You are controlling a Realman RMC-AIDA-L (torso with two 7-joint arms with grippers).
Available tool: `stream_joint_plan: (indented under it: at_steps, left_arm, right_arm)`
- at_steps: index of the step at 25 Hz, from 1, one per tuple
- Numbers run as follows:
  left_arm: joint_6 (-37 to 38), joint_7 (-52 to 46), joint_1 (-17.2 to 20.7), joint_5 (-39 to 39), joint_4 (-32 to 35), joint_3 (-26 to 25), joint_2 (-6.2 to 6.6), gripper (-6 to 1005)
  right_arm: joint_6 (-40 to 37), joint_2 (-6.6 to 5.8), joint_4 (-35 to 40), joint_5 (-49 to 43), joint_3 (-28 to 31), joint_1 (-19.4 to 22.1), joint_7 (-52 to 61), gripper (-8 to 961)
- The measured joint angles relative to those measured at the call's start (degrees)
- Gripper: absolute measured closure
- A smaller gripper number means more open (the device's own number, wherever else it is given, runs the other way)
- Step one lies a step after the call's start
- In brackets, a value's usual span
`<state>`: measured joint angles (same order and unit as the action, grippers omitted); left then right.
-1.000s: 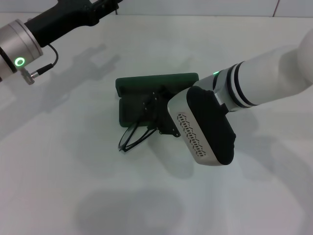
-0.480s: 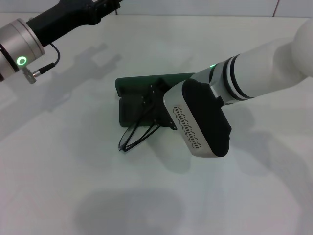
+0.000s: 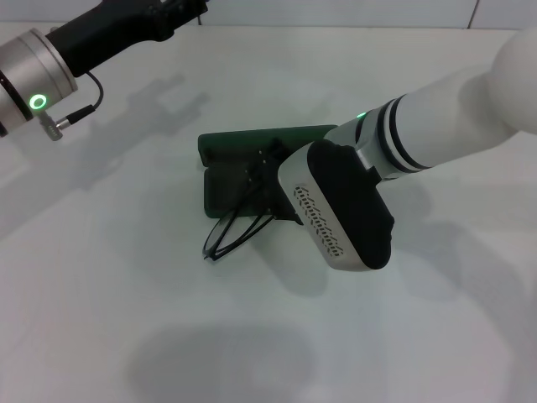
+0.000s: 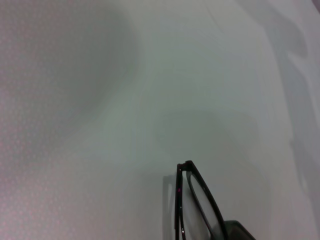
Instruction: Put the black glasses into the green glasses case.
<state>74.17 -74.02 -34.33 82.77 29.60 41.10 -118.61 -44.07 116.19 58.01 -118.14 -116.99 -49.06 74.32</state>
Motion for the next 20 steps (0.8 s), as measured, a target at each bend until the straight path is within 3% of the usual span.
stream_joint_plan:
  at_steps: [20]
  left_arm:
    - [-0.1,0.2,0.0,-0.2,0.1,0.0,-0.03,303]
  right_arm:
    - [2.7,0.0,-4.9,4.3,-4.2,-4.3,0.0,668]
